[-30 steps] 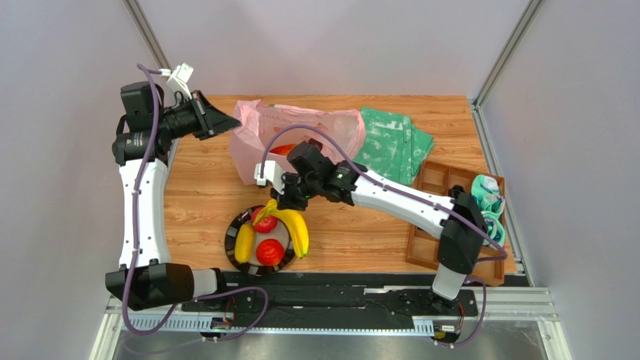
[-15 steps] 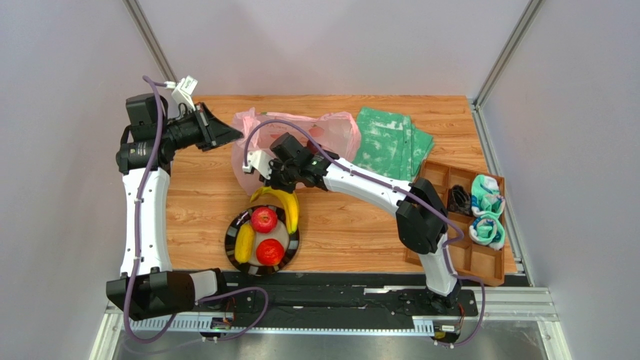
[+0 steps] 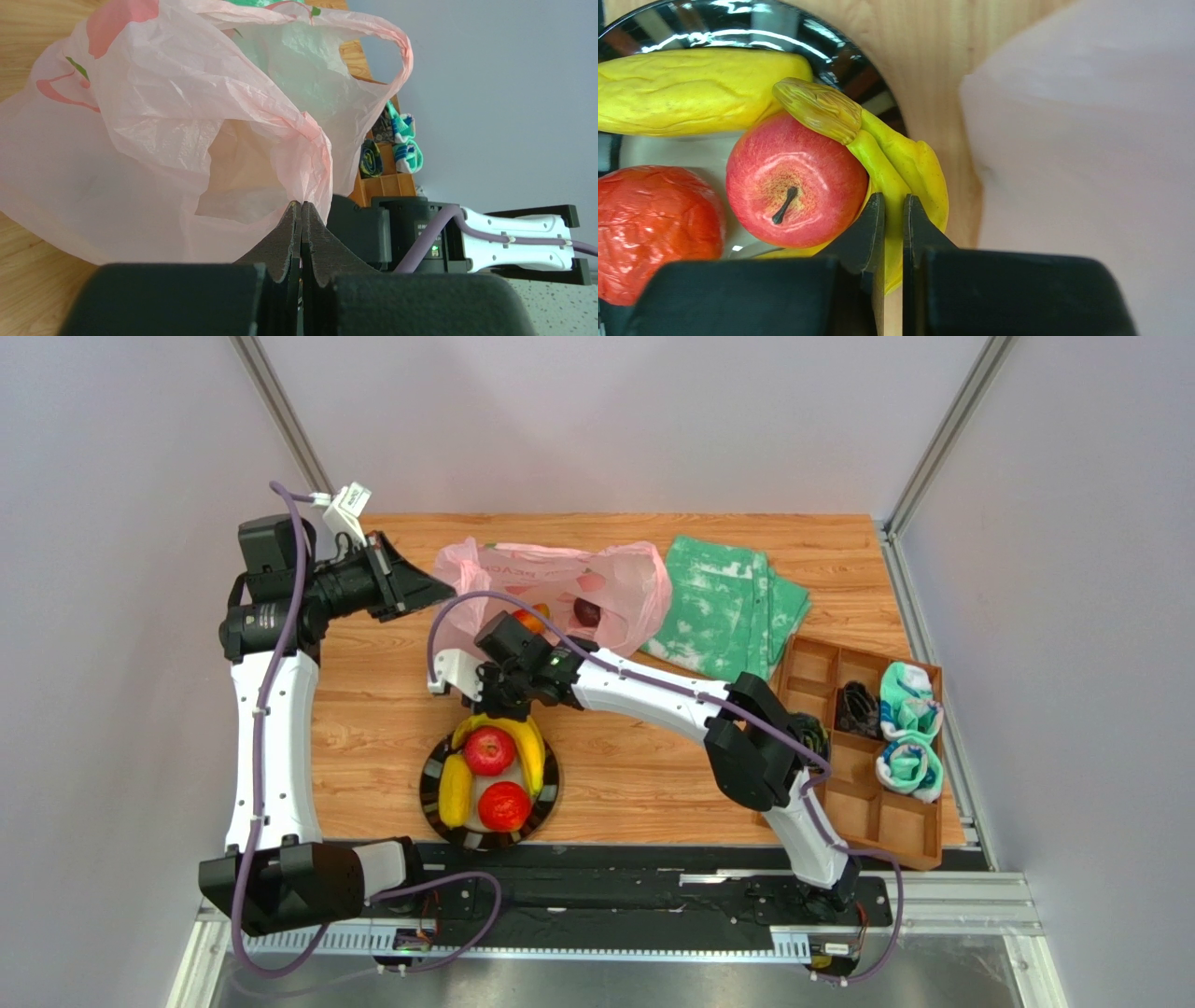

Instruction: Take the fake fruits out of the plastic bag

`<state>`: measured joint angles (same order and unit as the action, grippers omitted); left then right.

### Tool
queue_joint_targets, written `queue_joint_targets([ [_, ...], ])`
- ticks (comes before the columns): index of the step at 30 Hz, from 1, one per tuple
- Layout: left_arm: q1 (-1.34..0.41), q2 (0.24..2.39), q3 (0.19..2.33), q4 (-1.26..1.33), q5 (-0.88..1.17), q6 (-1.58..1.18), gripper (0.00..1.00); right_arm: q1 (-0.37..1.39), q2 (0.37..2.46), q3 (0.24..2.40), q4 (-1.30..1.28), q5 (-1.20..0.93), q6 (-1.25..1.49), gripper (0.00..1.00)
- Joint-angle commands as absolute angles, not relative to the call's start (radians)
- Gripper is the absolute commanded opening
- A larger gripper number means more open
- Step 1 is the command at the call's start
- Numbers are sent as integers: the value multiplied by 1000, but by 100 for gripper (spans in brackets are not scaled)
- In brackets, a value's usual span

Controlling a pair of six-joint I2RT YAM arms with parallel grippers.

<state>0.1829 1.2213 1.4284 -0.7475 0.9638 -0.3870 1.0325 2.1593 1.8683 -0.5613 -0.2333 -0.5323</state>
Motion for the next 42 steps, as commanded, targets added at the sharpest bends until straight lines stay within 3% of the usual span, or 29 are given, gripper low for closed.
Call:
queue_joint_targets([
  [1, 179, 1220, 1447, -733, 979, -385, 0, 1057, 2181, 1917, -587, -253, -571, 0],
  [7, 178, 1224, 1443, -735, 973, -380, 0, 1077, 2189, 1908, -592, -241, -560, 0],
  [10, 179, 1227, 1443, -735, 969, -377, 0, 1080, 2186, 1902, -575, -189, -539, 19],
  [11, 178, 1232, 1443, -736, 969, -376, 0, 1080, 2181, 1901, -571, -154, -520, 35],
  [17, 179, 1243, 1450, -755, 950, -348, 0, 1068, 2063, 1927, -577, -185, -472, 63],
  [26, 178, 1180, 1388, -818, 882, -295, 0, 962, 1705, 1872, -628, -483, -398, 62],
  [30, 178, 1141, 1316, -828, 864, -279, 0, 862, 1580, 1801, -413, -341, -354, 66],
  [32, 178, 1114, 1289, -825, 844, -276, 0, 826, 1578, 1770, -370, -257, -475, 73],
  [36, 181, 1100, 1246, -807, 834, -270, 0, 801, 1673, 1779, -396, -123, -655, 76],
  [42, 183, 1098, 1255, -822, 821, -249, 0, 782, 1827, 1842, -503, -40, -672, 78],
])
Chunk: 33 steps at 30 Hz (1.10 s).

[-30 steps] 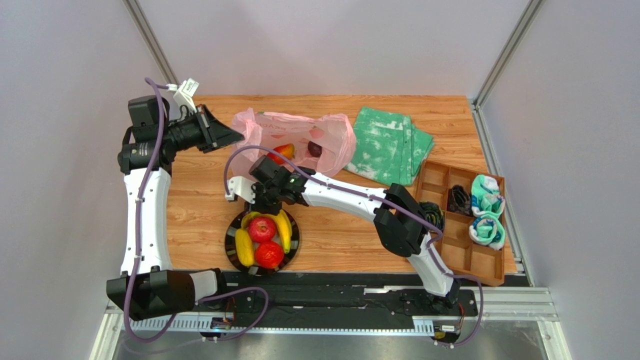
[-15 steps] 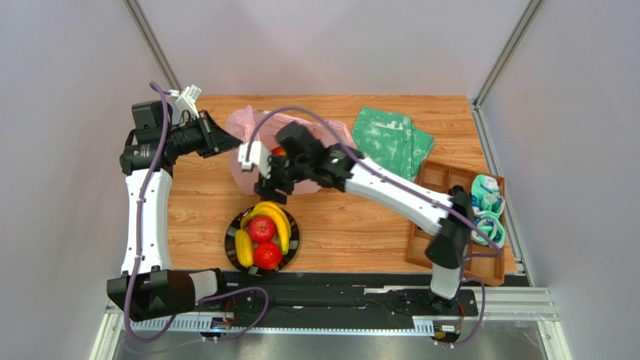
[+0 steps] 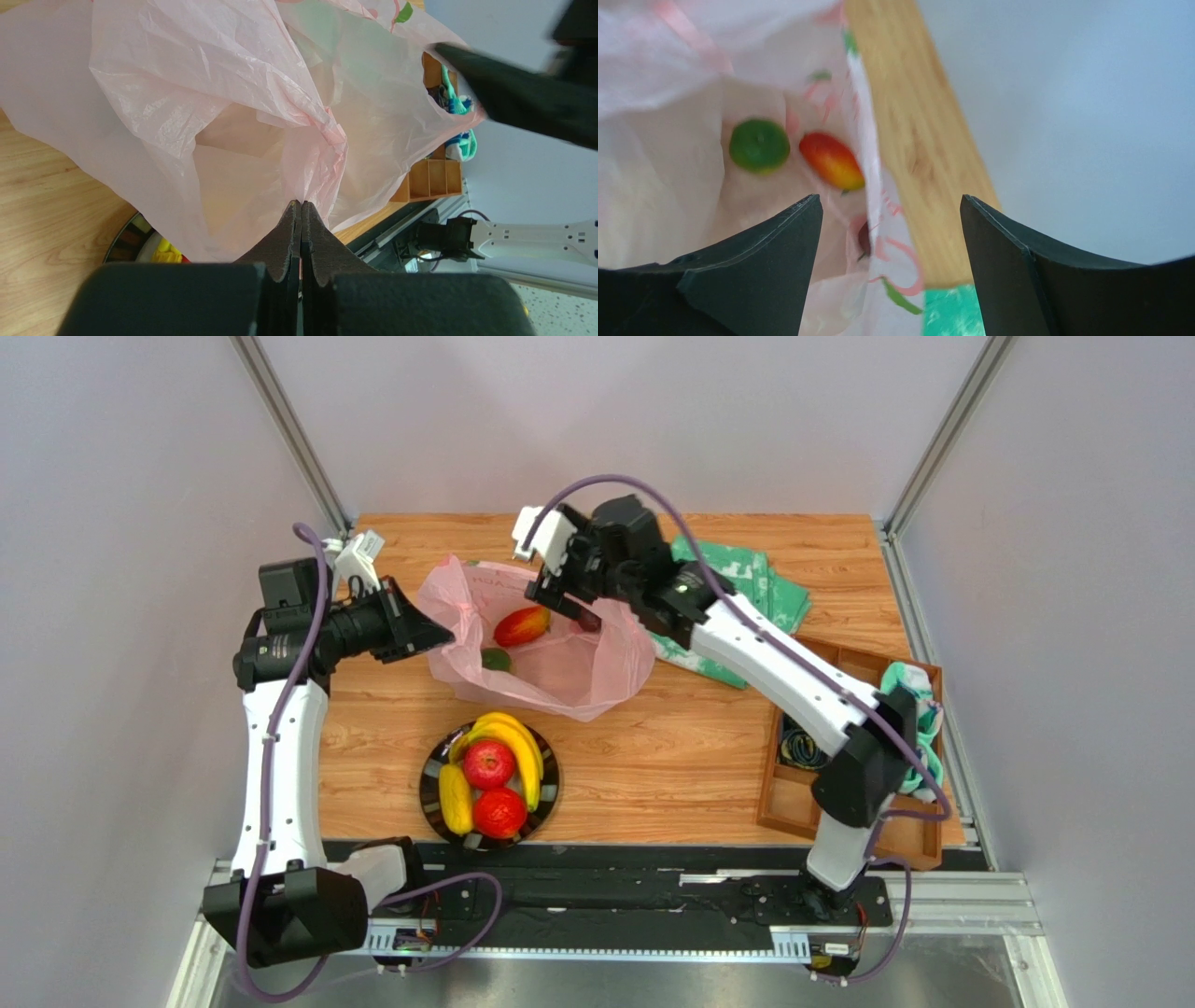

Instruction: Take the fake fruits out of the plastic bag

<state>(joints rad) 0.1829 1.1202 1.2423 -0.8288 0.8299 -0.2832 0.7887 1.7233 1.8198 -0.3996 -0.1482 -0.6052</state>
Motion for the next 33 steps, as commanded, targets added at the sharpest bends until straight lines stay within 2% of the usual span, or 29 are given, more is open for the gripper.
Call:
queue_joint_targets([
  [1, 183, 1103, 1261, -821, 821, -249, 0, 782, 1842, 1862, -524, -31, -675, 78],
  [6, 183, 1183, 1346, -825, 830, -256, 0, 776, 1937, 1943, -624, 81, -725, 80],
  [8, 181, 1247, 1388, -825, 842, -262, 0, 770, 1976, 1971, -621, 174, -745, 74],
  [10, 179, 1301, 1469, -830, 844, -265, 0, 738, 1991, 1982, -579, 187, -790, 59],
  [12, 172, 1388, 1575, -845, 841, -256, 0, 716, 2022, 1996, -511, 213, -824, 50],
  [15, 158, 1485, 1702, -856, 831, -238, 0, 675, 2104, 2147, -534, 204, -876, 16],
  [16, 153, 1517, 1730, -857, 827, -233, 0, 655, 2124, 2193, -549, 193, -896, 0],
  [20, 114, 1586, 1911, -857, 812, -203, 0, 600, 2210, 2345, -487, 160, -913, 0],
  [25, 103, 1641, 2187, -815, 753, -141, 0, 587, 2220, 2454, -249, 215, -856, 0],
  [26, 101, 1641, 2265, -813, 755, -134, 0, 588, 2179, 2442, -224, 215, -845, 0],
  [29, 101, 1591, 2284, -801, 770, -112, 0, 586, 2044, 2303, -152, 201, -796, 0],
  [31, 101, 1513, 2231, -802, 788, -103, 0, 588, 1958, 2126, -127, 170, -773, 0],
  [33, 103, 1447, 2065, -802, 804, -95, 0, 588, 1837, 2007, -129, 150, -759, 0],
])
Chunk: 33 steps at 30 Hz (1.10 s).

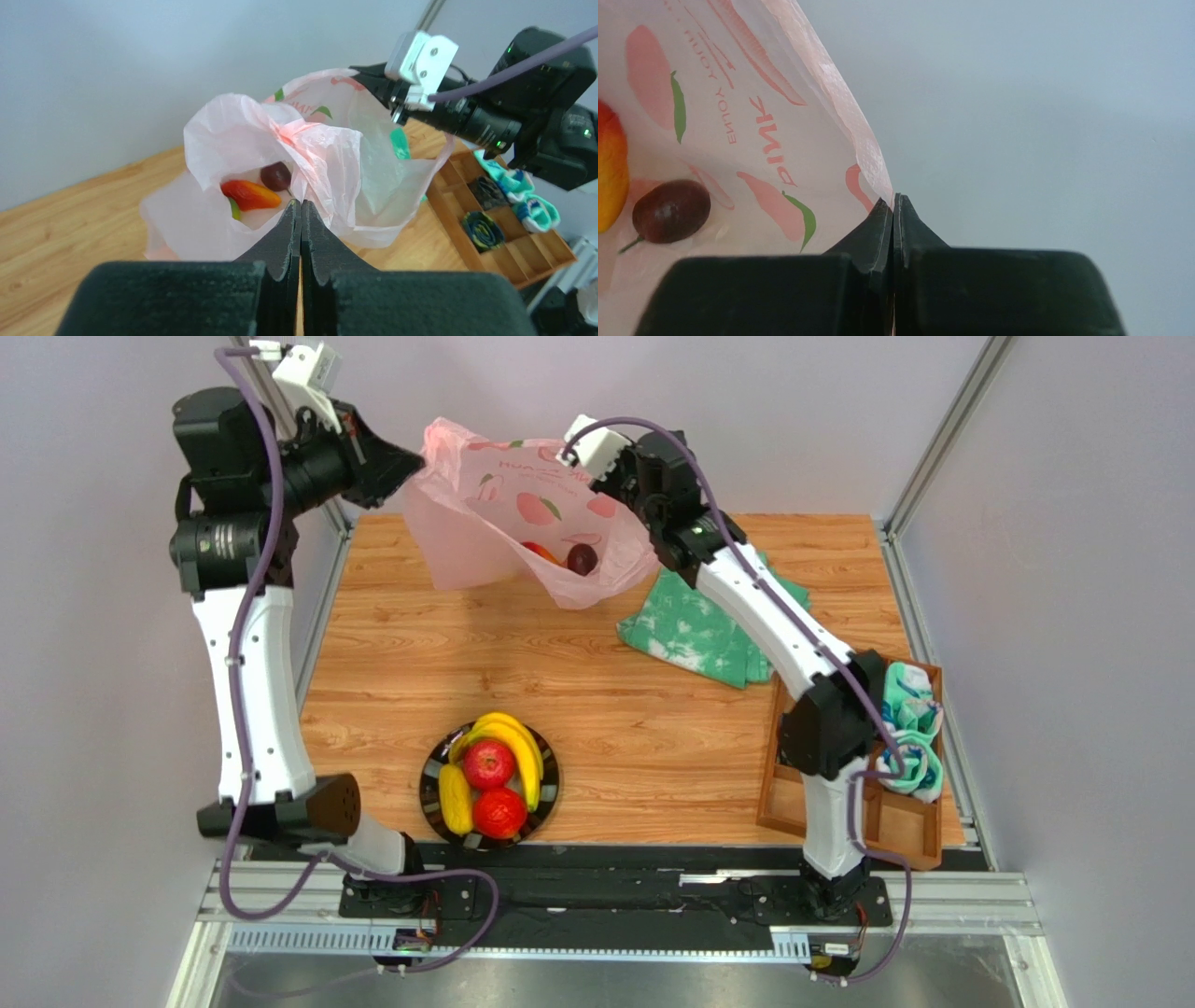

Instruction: Take the fake fruits out of the plastic bag

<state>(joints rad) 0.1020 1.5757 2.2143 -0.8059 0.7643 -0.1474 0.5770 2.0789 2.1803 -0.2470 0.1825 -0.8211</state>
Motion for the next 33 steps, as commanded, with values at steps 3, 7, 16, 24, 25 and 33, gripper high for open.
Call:
queue_joint_targets([
  [3, 101, 1316, 1760, -814, 819, -72, 0, 595, 1724, 1762, -185, 160, -714, 0],
  [7, 95, 1232, 1349, -868, 840, -104, 0, 607, 1620, 1482, -236, 152, -608, 0],
  [16, 75, 1152, 1155, -802, 864, -204, 0, 647, 1519, 1466, -484, -38, -488, 58],
  [24, 77, 1219, 1241, -770, 874, -253, 0, 777, 1506, 1520, -552, -305, -463, 58],
  [25, 77, 1224, 1265, -773, 874, -252, 0, 788, 1519, 1508, -569, -310, -468, 54],
  [33, 75, 1181, 1233, -799, 902, -271, 0, 804, 1762, 1612, -517, -162, -151, 60],
])
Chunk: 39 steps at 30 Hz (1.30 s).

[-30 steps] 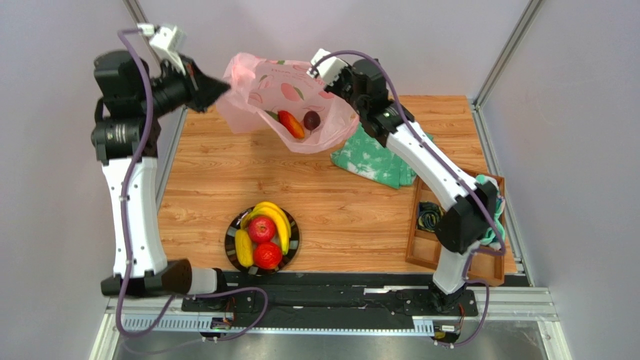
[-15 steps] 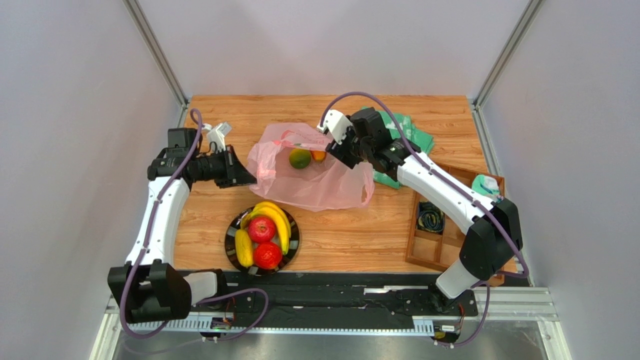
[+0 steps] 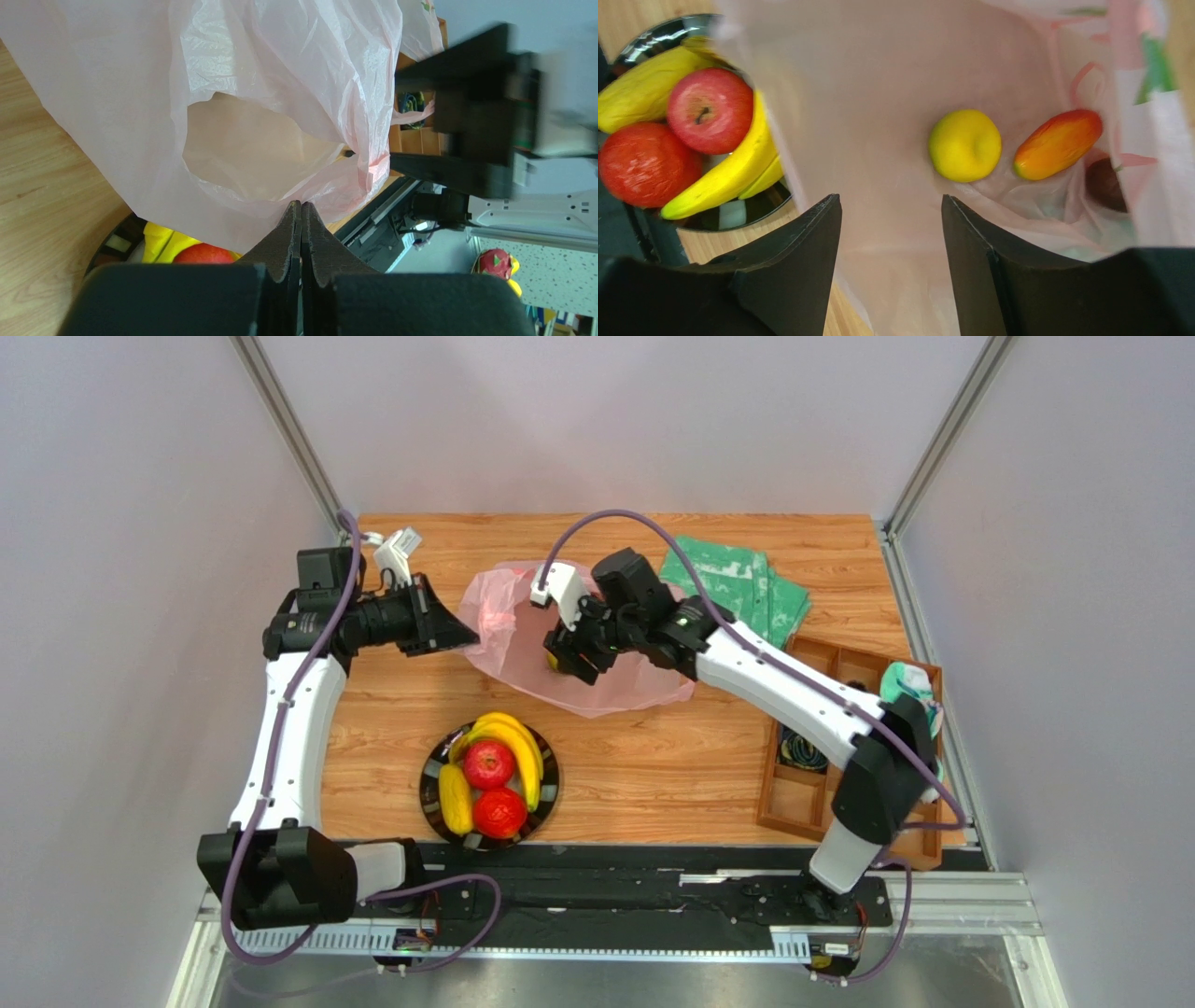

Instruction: Take the fake fruits out of the plastic bag

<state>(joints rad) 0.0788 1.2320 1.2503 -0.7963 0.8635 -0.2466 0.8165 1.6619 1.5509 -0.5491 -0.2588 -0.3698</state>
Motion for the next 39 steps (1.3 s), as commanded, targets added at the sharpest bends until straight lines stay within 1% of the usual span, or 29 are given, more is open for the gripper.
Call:
queue_joint_targets([
  [1, 77, 1171, 1206, -805, 900, -270, 0, 802, 1804, 1623, -485, -131, -73, 61],
  [2, 75, 1152, 1194, -808, 902, -268, 0, 802, 1825, 1653, -477, -99, -36, 64],
  [4, 74, 1138, 1157, -810, 900, -267, 0, 802, 1868, 1684, -472, -31, 32, 64],
  [7, 75, 1115, 1123, -807, 899, -265, 0, 798, 1945, 1732, -472, -8, 55, 64],
  [8, 75, 1103, 1115, -807, 896, -265, 0, 799, 1982, 1739, -474, -6, 67, 68],
  [10, 75, 1092, 1100, -807, 894, -261, 0, 795, 2014, 1764, -474, -3, 87, 72],
  [11, 77, 1079, 1092, -807, 891, -261, 0, 792, 2029, 1770, -474, -2, 104, 77],
  [14, 77, 1057, 1060, -801, 896, -268, 0, 796, 2082, 1793, -472, -3, 120, 83],
  [20, 75, 1028, 1014, -792, 907, -285, 0, 793, 2141, 1813, -480, 83, 192, 92],
  [27, 77, 1016, 1005, -787, 911, -290, 0, 784, 2223, 1877, -485, 121, 225, 91],
  [30, 75, 1016, 997, -782, 907, -290, 0, 787, 2266, 1922, -479, 129, 224, 89],
  [32, 75, 1015, 994, -778, 905, -295, 0, 787, 2284, 1939, -471, 136, 212, 78],
  [33, 77, 1014, 993, -775, 904, -295, 0, 787, 2287, 1942, -475, 140, 209, 74],
  [34, 77, 1015, 992, -776, 904, -295, 0, 787, 2287, 1941, -479, 144, 209, 71],
  [36, 77, 1015, 994, -770, 902, -296, 0, 787, 2270, 1918, -485, 140, 201, 69],
  [37, 75, 1020, 996, -769, 903, -298, 0, 784, 2261, 1905, -485, 135, 192, 60],
  [39, 77, 1025, 1000, -765, 902, -301, 0, 784, 2234, 1881, -482, 106, 164, 52],
])
